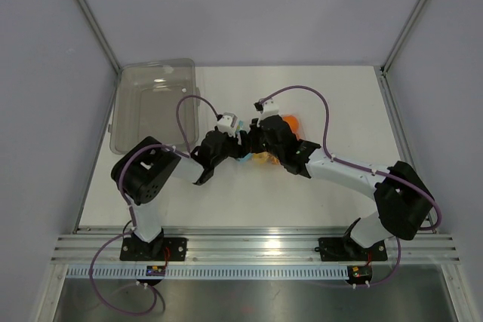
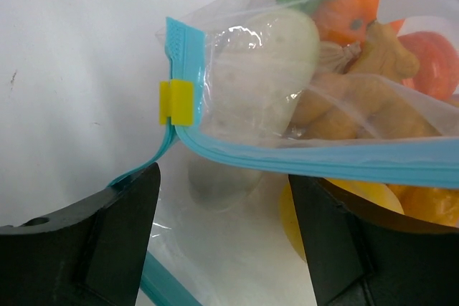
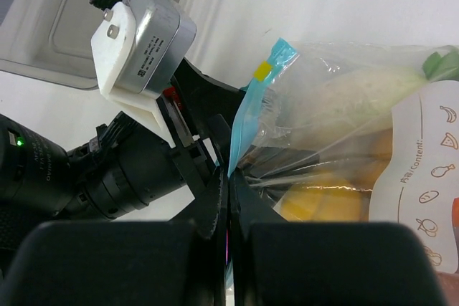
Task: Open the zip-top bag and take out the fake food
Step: Pick up the fake vegetable from the zipper food storage bag.
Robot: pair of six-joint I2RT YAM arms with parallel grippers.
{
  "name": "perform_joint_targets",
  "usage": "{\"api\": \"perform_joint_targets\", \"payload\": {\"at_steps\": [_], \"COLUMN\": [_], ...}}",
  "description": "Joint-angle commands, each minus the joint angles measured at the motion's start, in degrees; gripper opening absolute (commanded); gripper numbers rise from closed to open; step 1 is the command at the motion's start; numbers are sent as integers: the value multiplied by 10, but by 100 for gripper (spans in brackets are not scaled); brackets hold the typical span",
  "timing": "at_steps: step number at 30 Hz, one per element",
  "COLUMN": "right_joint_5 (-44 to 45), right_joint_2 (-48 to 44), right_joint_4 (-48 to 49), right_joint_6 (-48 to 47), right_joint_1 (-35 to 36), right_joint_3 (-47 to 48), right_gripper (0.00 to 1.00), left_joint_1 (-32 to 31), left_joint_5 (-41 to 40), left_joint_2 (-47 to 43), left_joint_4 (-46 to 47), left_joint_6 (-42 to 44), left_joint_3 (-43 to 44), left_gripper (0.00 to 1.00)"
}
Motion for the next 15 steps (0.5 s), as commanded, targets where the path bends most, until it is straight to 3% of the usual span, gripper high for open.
{"api": "perform_joint_targets", "payload": {"at_steps": [1, 8, 15], "right_joint_5": [16, 15, 14], "right_joint_2": [5, 5, 5], "right_joint_4": [22, 25, 25], "right_joint_6": [3, 5, 6], "right_joint_1": [-17, -17, -17], "right_joint_3": [-1, -2, -2], "right_gripper": [0, 0, 0], "left_joint_1": [-16, -1, 0], "left_joint_5": [47, 76, 74], "left_joint_2": [-7, 26, 57], "left_joint_4": [185, 208, 194], "left_joint_6": [-6, -117, -138], "left_joint_3": [0, 19, 31], "left_gripper": [77, 76, 71]}}
